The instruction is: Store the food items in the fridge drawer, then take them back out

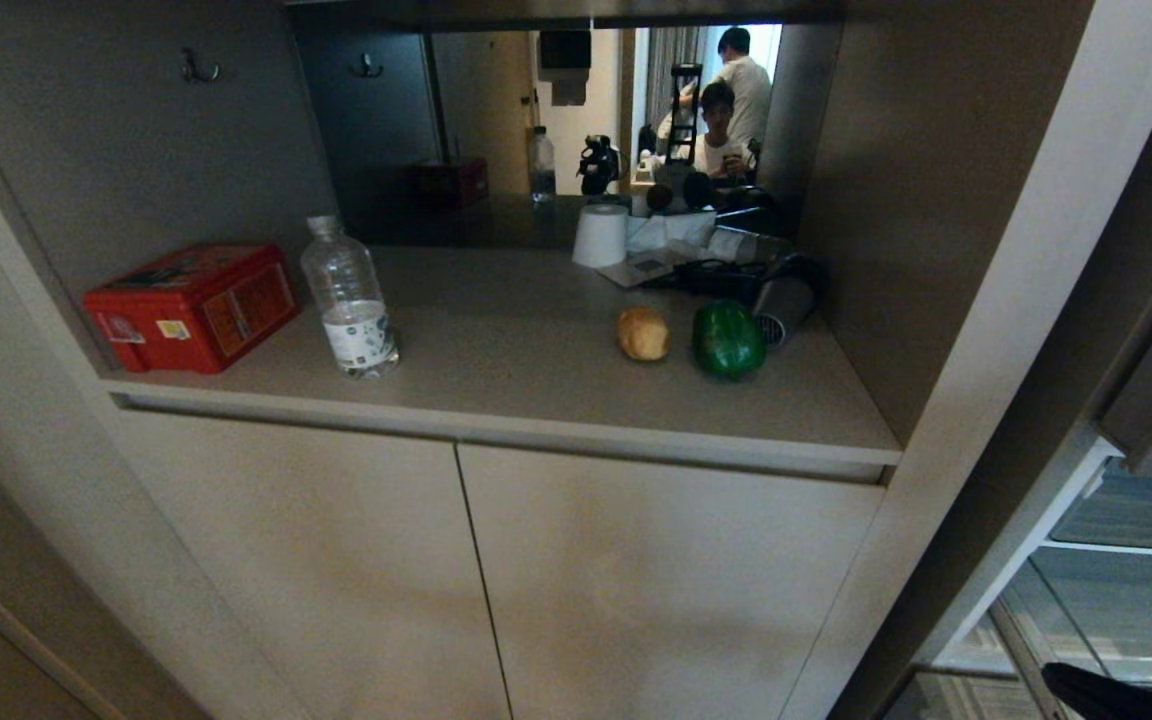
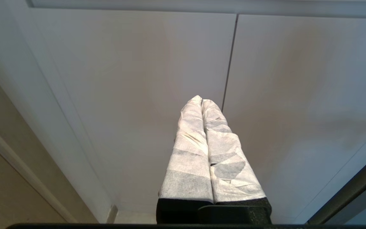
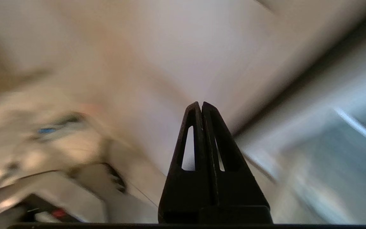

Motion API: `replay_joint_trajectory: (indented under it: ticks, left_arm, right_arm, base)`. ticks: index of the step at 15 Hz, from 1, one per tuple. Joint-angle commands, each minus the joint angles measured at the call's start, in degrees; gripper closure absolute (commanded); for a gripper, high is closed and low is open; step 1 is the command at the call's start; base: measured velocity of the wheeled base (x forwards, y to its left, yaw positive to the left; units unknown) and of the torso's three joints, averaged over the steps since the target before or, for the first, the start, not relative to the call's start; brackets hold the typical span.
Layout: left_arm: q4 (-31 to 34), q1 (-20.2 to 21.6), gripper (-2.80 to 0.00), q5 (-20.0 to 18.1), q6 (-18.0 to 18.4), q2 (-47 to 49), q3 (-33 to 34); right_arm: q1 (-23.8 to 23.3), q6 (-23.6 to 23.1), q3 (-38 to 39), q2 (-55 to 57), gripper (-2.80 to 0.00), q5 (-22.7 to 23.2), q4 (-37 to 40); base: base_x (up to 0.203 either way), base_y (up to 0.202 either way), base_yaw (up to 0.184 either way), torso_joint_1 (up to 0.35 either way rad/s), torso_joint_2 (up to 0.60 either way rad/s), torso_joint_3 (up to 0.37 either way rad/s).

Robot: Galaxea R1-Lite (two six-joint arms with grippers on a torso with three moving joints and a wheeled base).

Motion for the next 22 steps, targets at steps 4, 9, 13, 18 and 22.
replay_joint_trajectory:
  ticks: [4, 9, 13, 18, 22]
  left_arm:
    - [-0.03, 0.04, 0.0, 0.02, -0.02, -0.02, 0.62]
    - [-0.03, 0.04, 0.0, 0.02, -0.02, -0.02, 0.62]
    - [-0.03, 0.04, 0.0, -0.05, -0.02, -0.02, 0.62]
    - [-0.03, 0.04, 0.0, 0.02, -0.02, -0.02, 0.62]
    - [-0.03, 0.04, 0.0, 0.01, -0.02, 0.04, 0.62]
  right_arm:
    - [9.63, 0.31, -6.29, 6.03, 0.0, 8.12, -0.1]
    - [16.51, 9.82, -23.28, 19.06, 0.0, 9.57, -0.14]
    - [22.58, 16.91, -35.2, 31.44, 0.0, 8.36, 0.08]
    - [23.35, 17.54, -50.55, 46.24, -2.8, -11.86, 0.02]
    - [24.3, 16.71, -60.63, 53.46, -2.8, -24.17, 0.21]
  base:
    - [0.0, 0.0, 0.0, 0.0, 0.0, 0.0]
    - [0.0, 0.0, 0.0, 0.0, 0.0, 0.0]
    - [0.0, 0.0, 0.0, 0.0, 0.0, 0.0]
    - [0.0, 0.0, 0.0, 0.0, 0.0, 0.0]
    - [0.0, 0.0, 0.0, 0.0, 0.0, 0.0]
